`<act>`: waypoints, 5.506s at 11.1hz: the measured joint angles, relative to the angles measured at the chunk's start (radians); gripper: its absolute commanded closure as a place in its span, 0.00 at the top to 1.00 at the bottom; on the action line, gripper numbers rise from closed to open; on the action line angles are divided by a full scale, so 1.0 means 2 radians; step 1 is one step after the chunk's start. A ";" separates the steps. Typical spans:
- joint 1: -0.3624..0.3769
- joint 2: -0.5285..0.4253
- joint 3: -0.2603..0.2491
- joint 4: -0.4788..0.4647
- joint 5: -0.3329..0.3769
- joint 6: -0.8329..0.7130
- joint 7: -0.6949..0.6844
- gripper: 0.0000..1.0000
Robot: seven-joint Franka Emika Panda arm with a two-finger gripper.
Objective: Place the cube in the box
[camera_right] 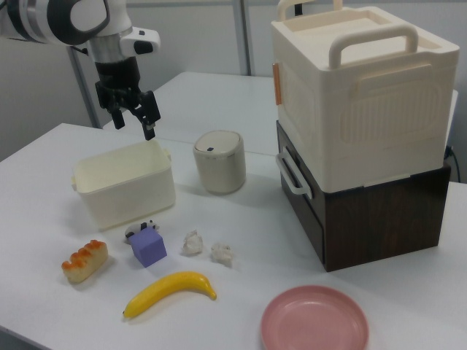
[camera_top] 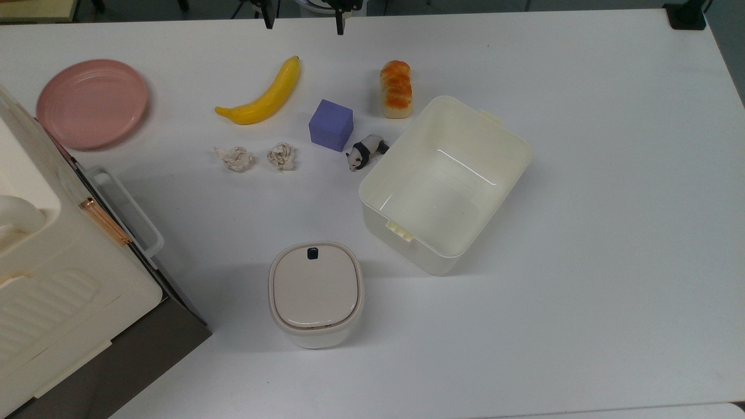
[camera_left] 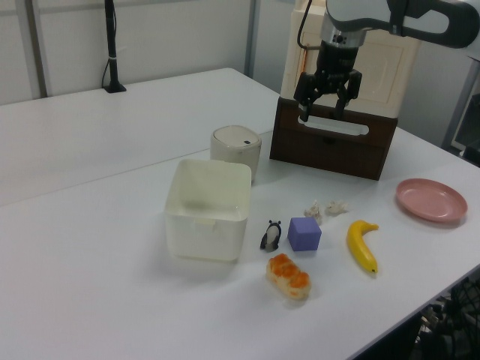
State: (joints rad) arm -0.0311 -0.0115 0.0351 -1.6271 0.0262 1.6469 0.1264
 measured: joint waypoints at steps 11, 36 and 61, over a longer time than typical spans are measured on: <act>0.003 0.005 -0.019 0.011 0.002 0.000 -0.037 1.00; 0.095 0.083 -0.021 -0.200 -0.157 0.128 -0.520 1.00; 0.073 0.048 -0.038 -0.101 -0.122 0.137 -0.405 0.22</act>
State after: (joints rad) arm 0.1141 0.0848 -0.0412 -1.8298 -0.2180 1.9200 -0.6831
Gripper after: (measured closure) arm 0.498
